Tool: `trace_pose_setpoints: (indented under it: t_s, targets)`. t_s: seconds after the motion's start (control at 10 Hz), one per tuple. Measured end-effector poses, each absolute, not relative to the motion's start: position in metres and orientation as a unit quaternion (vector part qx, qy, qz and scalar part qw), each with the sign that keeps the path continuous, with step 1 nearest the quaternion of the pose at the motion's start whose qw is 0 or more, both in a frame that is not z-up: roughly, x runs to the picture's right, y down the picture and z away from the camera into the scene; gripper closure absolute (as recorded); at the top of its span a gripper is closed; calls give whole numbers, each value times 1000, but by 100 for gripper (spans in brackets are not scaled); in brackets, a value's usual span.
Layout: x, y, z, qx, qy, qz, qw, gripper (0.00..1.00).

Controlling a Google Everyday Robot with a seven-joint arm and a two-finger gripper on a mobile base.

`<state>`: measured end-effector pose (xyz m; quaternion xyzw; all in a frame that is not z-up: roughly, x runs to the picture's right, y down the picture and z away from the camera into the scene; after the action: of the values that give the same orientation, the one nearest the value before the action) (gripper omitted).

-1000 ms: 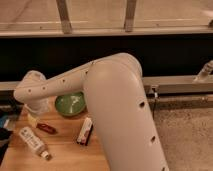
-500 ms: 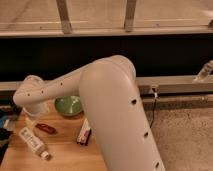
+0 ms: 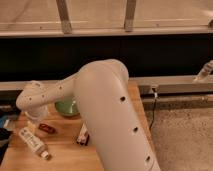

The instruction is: Drag the pepper across the table

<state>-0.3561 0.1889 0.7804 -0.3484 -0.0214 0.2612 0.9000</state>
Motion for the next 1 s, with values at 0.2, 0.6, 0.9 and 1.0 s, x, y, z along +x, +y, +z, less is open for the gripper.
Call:
trace_pose_setpoints:
  t_s: [0.2, 0.6, 0.9, 1.0]
  targets:
    - [-351, 193, 792, -351, -14, 260, 899, 35]
    - [-334, 201, 816, -354, -3, 270, 895, 35]
    - [-330, 209, 819, -364, -4, 289, 886, 38]
    - [-330, 211, 818, -366, -5, 290, 884, 45]
